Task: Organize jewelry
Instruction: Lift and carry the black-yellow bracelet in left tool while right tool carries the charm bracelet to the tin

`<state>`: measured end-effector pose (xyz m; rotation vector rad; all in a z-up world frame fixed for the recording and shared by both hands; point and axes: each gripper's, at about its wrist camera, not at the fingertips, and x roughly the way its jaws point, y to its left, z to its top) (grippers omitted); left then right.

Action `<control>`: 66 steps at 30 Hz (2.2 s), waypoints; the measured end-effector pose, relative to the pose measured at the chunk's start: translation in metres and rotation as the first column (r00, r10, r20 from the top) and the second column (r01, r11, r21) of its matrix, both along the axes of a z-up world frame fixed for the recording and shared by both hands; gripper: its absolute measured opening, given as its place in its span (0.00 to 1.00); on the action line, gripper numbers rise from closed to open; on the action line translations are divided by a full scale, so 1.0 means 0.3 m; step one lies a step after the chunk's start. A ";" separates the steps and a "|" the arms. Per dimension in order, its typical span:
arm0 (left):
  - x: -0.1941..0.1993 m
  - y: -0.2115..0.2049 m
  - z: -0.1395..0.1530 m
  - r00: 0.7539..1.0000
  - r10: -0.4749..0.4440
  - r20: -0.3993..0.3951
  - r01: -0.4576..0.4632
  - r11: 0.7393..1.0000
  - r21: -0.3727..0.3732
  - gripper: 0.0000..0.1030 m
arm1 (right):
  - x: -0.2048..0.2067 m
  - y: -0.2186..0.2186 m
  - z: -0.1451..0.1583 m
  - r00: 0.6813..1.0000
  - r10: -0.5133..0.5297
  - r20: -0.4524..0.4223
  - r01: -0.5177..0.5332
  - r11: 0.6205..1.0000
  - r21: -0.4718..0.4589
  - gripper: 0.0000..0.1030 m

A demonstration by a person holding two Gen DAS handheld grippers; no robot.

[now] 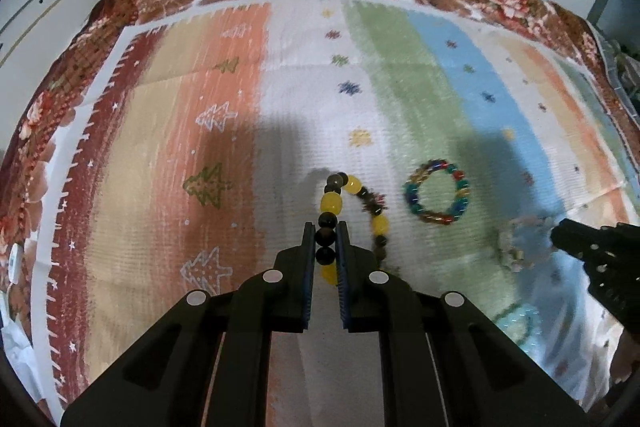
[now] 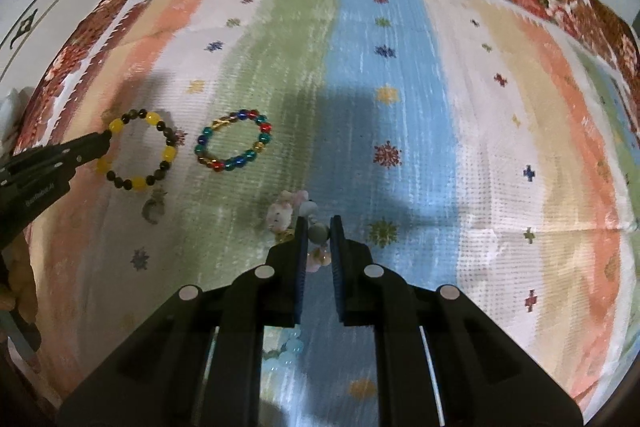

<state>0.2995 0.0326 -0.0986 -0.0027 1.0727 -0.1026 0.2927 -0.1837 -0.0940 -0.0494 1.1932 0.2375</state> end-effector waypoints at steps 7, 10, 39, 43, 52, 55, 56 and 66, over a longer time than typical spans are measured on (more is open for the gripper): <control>-0.055 -0.027 0.073 0.999 -0.017 0.038 0.018 1.000 -0.023 0.09 | -0.061 0.008 0.066 0.999 0.016 0.030 -0.016 1.000 0.011 0.12; -0.084 -0.036 0.097 0.999 -0.022 0.049 0.024 0.999 -0.030 0.09 | -0.088 0.007 0.097 0.999 0.016 0.041 -0.017 1.000 0.023 0.12; -0.482 -0.121 0.302 0.981 -0.077 0.179 0.097 0.990 -0.103 0.09 | -0.460 -0.013 0.311 0.989 0.027 0.147 -0.043 0.994 0.104 0.12; -0.554 -0.133 0.324 0.976 -0.086 0.202 0.111 0.987 -0.116 0.09 | -0.526 0.002 0.335 0.985 0.051 0.166 -0.069 0.992 0.107 0.12; -0.679 -0.166 0.334 0.967 -0.116 0.226 0.145 0.983 -0.117 0.09 | -0.638 0.006 0.356 0.981 0.072 0.180 -0.096 0.987 0.131 0.12; -0.714 -0.169 0.334 0.966 -0.120 0.229 0.151 0.981 -0.124 0.09 | -0.670 0.002 0.343 0.982 0.077 0.174 -0.100 0.986 0.131 0.12; -0.727 -0.168 0.331 0.966 -0.119 0.228 0.151 0.980 -0.127 0.09 | -0.675 0.003 0.337 0.982 0.077 0.170 -0.100 0.986 0.130 0.12; -0.786 -0.186 0.251 0.976 -0.137 0.169 0.157 0.981 -0.113 0.09 | -0.716 0.015 0.288 0.986 0.099 0.135 -0.116 0.985 0.125 0.12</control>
